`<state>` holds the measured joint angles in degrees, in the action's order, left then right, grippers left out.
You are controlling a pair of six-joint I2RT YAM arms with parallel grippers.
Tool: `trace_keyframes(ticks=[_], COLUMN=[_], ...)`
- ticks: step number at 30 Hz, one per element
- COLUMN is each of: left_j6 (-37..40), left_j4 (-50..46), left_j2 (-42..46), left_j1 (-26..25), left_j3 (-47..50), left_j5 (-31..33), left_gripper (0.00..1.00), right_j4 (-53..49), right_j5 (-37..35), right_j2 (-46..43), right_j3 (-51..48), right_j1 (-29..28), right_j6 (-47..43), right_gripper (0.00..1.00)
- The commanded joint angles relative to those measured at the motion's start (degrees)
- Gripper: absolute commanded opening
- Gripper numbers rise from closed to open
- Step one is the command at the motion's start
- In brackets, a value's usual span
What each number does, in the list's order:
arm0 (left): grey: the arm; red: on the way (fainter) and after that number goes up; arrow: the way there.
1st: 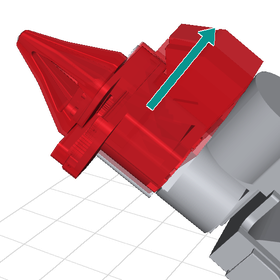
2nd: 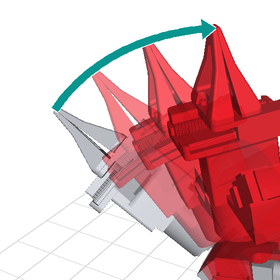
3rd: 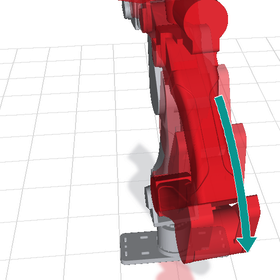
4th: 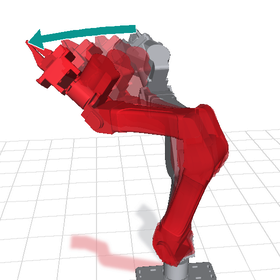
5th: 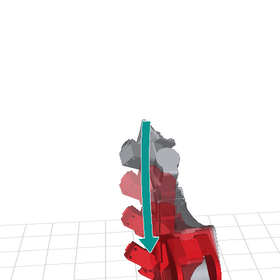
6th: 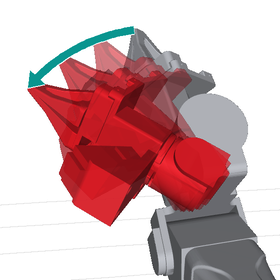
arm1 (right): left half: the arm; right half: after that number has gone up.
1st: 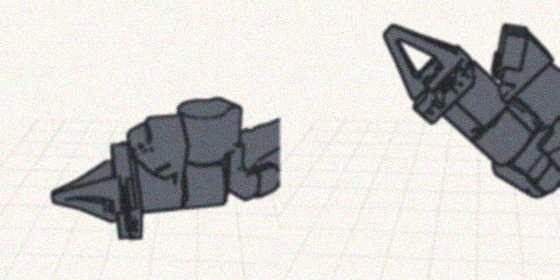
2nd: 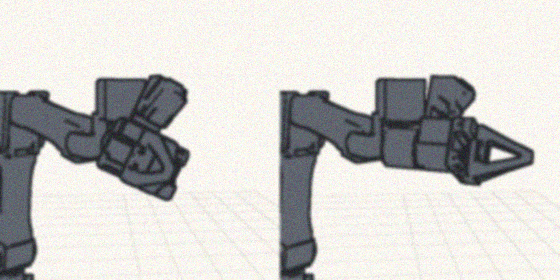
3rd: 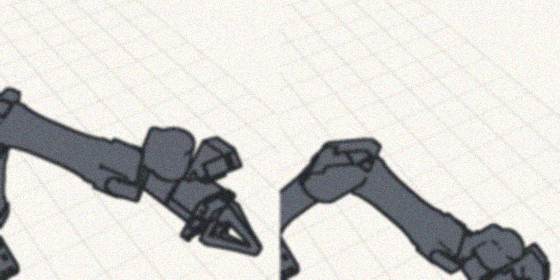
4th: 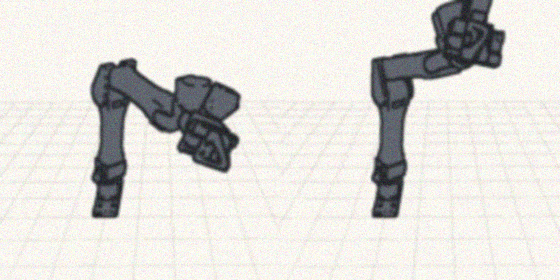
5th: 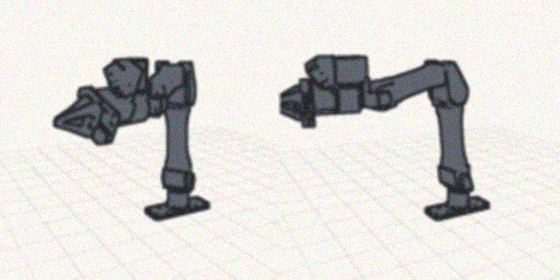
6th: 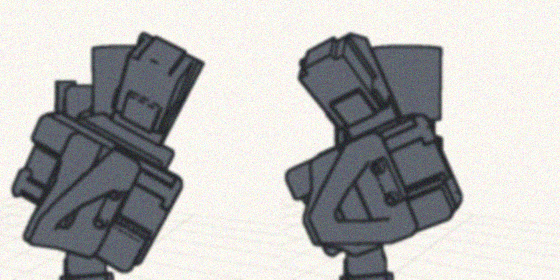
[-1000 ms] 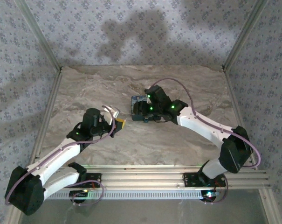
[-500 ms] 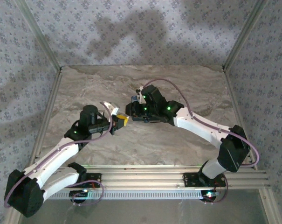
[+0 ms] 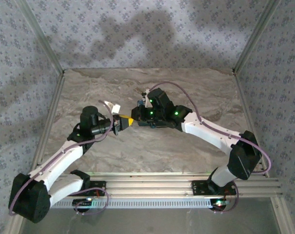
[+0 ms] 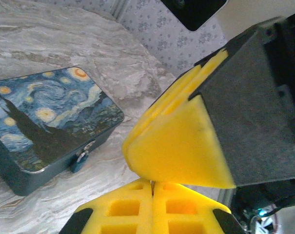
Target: Unlock a padlock with a key
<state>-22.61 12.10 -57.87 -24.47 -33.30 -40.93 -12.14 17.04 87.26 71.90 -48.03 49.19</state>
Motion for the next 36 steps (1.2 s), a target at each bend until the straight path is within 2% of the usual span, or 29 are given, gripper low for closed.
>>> trace_keyframes(ticks=[1,2,7,14,16,22,25,31,36], left_j6=[-3.3,-3.5,-4.5,-5.9,-6.5,-8.4,-11.9,-21.9,-26.6], left_j4=[4.9,4.9,4.0,3.1,2.1,0.6,1.8,16.5,24.5], left_j2=[-1.1,-1.5,-3.4,-5.1,-5.3,-4.6,-4.3,-7.2,-11.1], left_j1=[0.4,0.5,1.1,1.4,1.6,2.5,3.5,3.4,1.7], left_j3=[-2.8,-3.1,-4.3,-6.1,-6.9,-8.2,-8.0,-5.1,-4.3], left_j5=[-5.4,-6.2,-9.6,-10.2,-10.3,-10.6,-9.3,-9.8,-10.1], left_gripper=[0.00,0.00,0.00,0.00,0.14,0.38,0.48,0.49,0.49], right_j4=[2.1,2.6,5.4,11.0,13.5,18.1,18.1,21.6,24.0], right_j5=[2.0,2.1,2.8,0.4,-0.6,-2.1,-3.4,-4.2,-4.4], right_j2=[-0.8,-0.9,-2.0,-4.9,-6.2,-9.1,-9.7,-9.7,-9.7], right_j3=[-0.8,-1.0,-3.1,-8.5,-10.3,-13.4,-14.2,-16.4,-17.3], right_j1=[0.1,0.1,0.8,1.4,1.7,3.1,3.8,4.9,5.2], right_j6=[0.2,0.1,-0.6,-0.8,-0.5,-1.7,-1.5,3.0,5.9], right_gripper=[0.04,0.00,0.00,0.00,0.00,0.00,0.00,0.00,0.00])
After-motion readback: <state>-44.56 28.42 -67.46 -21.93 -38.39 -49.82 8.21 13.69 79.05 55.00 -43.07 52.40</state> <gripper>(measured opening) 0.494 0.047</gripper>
